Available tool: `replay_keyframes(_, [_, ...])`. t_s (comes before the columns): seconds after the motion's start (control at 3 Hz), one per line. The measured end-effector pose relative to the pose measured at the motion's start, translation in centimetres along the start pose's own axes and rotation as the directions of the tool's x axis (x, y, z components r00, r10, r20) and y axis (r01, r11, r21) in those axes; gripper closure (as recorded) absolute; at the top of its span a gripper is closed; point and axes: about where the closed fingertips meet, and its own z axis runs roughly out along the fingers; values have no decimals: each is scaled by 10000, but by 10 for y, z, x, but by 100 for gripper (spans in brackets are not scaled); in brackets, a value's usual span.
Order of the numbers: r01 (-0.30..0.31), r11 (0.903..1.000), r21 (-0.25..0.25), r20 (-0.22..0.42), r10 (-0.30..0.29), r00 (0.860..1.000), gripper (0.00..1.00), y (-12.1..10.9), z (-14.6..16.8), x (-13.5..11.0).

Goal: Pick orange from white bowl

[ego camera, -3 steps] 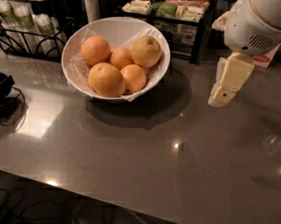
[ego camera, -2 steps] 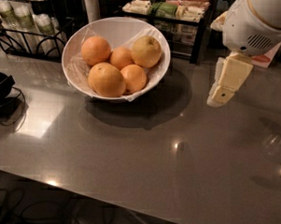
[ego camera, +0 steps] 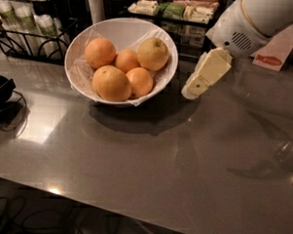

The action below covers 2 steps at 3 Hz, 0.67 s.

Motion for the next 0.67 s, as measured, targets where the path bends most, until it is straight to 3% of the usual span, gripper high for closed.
replay_keyframes(0.33, [-1165,9895,-860,777,1232,9893,0,-7,18,-14])
replay_keyframes(0.67, [-1147,9894,-890,790,1218,9894,0,-6,18,-16])
